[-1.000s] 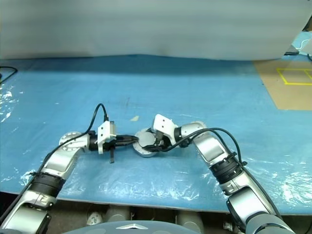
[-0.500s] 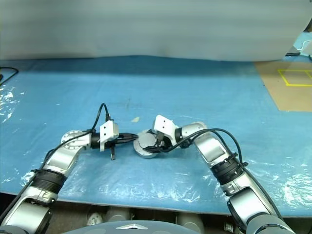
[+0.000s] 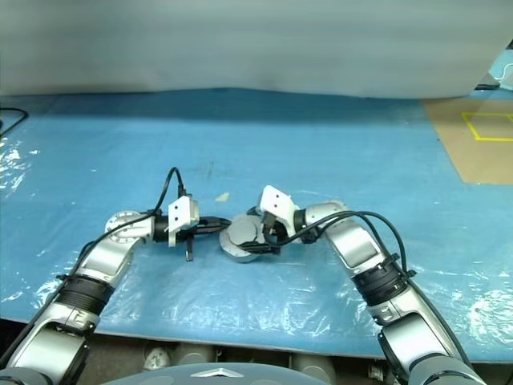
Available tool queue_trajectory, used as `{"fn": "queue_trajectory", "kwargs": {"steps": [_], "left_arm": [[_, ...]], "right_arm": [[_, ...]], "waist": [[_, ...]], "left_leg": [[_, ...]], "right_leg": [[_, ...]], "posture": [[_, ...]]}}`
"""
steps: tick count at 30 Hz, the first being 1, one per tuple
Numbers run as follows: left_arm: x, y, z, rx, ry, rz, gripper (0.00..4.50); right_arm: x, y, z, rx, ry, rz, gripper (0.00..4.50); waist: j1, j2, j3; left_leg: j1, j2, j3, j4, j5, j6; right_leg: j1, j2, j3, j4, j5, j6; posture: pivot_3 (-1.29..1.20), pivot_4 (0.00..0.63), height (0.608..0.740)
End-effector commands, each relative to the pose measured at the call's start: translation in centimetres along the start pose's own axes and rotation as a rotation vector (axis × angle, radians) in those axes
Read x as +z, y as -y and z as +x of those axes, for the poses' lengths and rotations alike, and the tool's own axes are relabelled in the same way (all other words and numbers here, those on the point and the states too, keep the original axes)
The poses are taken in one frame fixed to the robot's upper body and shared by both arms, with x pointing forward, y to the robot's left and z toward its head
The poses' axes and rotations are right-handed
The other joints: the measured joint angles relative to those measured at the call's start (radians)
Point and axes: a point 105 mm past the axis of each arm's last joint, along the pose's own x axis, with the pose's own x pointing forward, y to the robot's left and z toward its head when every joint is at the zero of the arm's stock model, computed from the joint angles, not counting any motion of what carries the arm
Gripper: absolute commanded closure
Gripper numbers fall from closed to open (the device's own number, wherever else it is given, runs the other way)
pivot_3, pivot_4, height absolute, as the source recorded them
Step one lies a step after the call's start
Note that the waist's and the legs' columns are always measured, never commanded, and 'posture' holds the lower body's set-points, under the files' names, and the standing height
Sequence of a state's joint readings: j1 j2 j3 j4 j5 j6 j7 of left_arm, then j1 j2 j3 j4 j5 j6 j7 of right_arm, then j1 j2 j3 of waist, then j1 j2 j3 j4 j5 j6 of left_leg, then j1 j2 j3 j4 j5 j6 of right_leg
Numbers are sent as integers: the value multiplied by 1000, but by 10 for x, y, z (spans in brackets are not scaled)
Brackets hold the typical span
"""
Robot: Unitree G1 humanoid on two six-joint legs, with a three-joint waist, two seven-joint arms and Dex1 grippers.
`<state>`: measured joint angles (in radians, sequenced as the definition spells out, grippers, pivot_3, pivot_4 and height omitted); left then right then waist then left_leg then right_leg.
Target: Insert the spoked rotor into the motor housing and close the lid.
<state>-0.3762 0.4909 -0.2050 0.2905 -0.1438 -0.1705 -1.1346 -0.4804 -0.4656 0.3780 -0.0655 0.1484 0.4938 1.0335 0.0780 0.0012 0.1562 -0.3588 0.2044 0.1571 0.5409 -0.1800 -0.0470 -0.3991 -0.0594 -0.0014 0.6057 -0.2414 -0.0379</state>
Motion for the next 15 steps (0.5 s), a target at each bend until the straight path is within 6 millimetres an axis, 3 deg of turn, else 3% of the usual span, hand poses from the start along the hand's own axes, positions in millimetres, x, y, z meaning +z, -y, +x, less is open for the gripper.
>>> {"fn": "queue_trajectory", "kwargs": {"steps": [1, 6, 11, 15], "left_arm": [[-16, 11, 5, -58, -59, -32, 4500], [-17, 11, 6, -66, -53, -32, 4500], [-18, 6, 7, -57, -56, -27, 4500], [-17, 7, 7, -69, -54, -22, 4500]], "right_arm": [[25, 9, -17, -79, 64, -68, 44], [27, 10, -24, -118, 84, -36, 44], [19, 10, -32, -146, 119, 123, 44], [2, 15, -52, -185, 160, 464, 44]], "waist": [[0, 0, 0], [-1, 0, 0], [0, 0, 0], [1, 0, 0]], "left_leg": [[-1, 0, 0, 0, 0, 0], [-3, 1, 0, 0, 0, 0], [-5, 1, -1, 0, 0, 0], [-5, 1, -1, 1, 0, 0]], "right_leg": [[-1, 0, 0, 0, 0, 0], [-3, 2, 0, 0, 0, 0], [-4, 2, -1, 0, 0, 0], [-4, 1, -1, 0, 0, 0]], "posture": [[0, 150, 740], [0, 150, 740], [0, 150, 740], [0, 150, 740]]}}
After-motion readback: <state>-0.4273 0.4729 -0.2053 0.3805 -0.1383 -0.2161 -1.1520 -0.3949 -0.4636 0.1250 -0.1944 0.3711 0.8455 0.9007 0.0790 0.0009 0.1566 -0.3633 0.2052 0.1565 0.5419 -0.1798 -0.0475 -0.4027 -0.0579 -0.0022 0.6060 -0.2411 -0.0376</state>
